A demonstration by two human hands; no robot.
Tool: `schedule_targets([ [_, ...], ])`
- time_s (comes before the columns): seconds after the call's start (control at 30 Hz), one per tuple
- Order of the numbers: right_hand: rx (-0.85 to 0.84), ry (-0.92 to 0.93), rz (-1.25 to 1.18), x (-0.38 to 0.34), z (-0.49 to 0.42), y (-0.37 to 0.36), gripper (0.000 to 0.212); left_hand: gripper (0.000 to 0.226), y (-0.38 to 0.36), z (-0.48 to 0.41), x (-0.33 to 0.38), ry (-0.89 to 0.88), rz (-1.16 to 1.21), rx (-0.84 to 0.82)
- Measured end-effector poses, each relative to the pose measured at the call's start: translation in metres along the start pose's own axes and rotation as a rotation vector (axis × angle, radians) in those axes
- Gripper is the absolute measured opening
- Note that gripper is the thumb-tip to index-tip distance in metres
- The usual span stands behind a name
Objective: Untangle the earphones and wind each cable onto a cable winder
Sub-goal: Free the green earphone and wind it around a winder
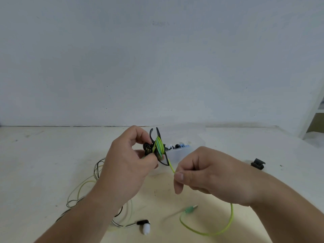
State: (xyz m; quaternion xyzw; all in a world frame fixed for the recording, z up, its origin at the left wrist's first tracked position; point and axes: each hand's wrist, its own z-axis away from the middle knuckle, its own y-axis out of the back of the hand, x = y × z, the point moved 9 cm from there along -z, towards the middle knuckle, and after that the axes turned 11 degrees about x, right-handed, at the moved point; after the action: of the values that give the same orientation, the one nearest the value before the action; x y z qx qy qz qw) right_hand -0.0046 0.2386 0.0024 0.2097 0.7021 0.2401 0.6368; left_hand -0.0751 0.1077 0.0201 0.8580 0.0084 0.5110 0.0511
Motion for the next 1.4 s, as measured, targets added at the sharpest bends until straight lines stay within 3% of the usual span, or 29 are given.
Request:
schedule_targets([
  [0.13, -0.014, -0.01, 0.014, 0.001, 0.002, 0.002, 0.03, 0.022, -0.001, 0.002, -0.002, 0.056, 0.033, 0.001],
  [0.27, -0.047, -0.013, 0.068, 0.002, 0.002, -0.004, 0.03, 0.04, -0.004, 0.0, -0.011, 0.128, 0.127, -0.027],
  [0.6, 0.011, 0.054, -0.079, -0.004, -0.001, 0.004, 0.033, 0.037, -0.002, 0.002, 0.0, -0.051, -0.074, 0.016],
  [0.8, 0.137, 0.068, -0.094, -0.007, 0.0, 0.019, 0.027, 0.031, -0.015, 0.014, 0.009, -0.138, -0.242, -0.131],
  [0.97, 0.122, 0.11, 0.026, -0.014, 0.003, 0.014, 0.025, 0.033, -0.024, 0.021, 0.008, -0.208, -0.358, -0.207],
  [1.17, 0.293, 0.204, 0.086, -0.017, 0.003, 0.034, 0.023, 0.03, -0.024, 0.022, 0.009, -0.203, -0.366, -0.219],
  [1.4, 0.087, 0.22, -0.105, -0.021, 0.004, 0.013, 0.02, 0.027, -0.023, 0.02, 0.003, -0.119, -0.301, -0.212],
])
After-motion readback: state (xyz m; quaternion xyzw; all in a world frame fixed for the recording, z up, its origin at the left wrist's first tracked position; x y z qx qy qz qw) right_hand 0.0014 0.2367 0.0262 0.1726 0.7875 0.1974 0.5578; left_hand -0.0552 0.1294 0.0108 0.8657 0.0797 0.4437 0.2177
